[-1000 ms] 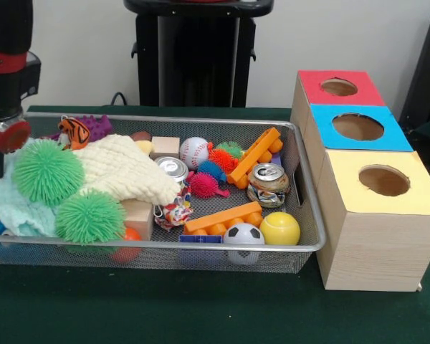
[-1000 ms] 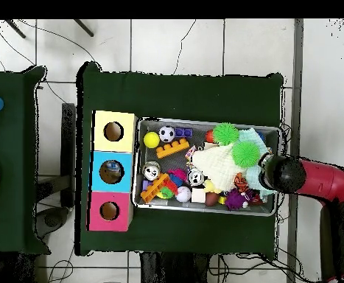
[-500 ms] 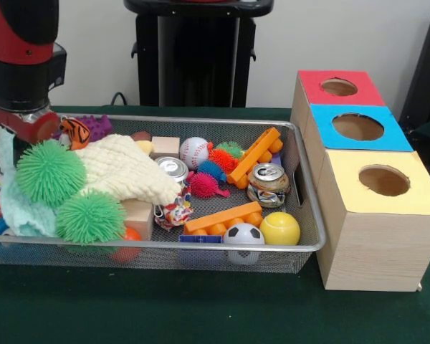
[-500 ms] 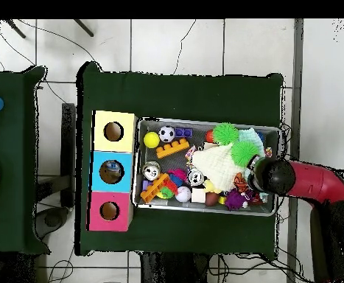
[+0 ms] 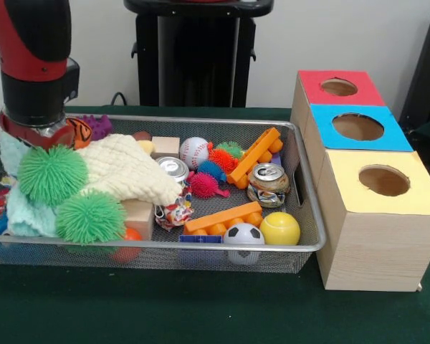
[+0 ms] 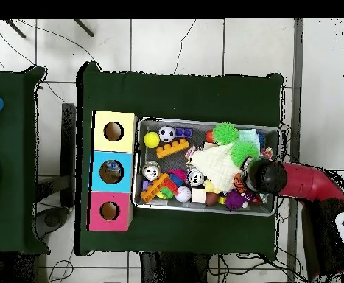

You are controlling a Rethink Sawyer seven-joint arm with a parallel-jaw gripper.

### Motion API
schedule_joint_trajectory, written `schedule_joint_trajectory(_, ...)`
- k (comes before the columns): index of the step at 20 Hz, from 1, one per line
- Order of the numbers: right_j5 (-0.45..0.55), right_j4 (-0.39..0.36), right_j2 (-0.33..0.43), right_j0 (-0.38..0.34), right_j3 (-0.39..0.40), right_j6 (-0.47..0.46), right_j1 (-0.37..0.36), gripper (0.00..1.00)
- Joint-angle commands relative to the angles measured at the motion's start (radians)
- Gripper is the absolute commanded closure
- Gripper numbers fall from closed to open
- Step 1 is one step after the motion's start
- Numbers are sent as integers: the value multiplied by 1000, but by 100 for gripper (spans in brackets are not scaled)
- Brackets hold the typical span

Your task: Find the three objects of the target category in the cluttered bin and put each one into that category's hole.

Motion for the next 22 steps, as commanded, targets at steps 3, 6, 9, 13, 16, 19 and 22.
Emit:
schedule_joint_trajectory(3, -210, 33, 1, 94, 20, 192, 229, 100)
schedule_joint_trajectory(6, -267, 59, -10, 101, 19, 208, 271, 100)
schedule_joint_trajectory(9, -311, 108, 20, 79, 39, 199, 307, 100)
schedule_joint_trajectory(13, -316, 245, 148, 1, 153, 199, 303, 100)
schedule_joint_trajectory(16, -355, 346, 215, -16, 228, 248, 281, 100)
schedule_joint_trajectory(19, -468, 429, 297, -43, 286, 301, 294, 100)
schedule_joint_trajectory(22, -572, 489, 327, -31, 304, 354, 306, 100)
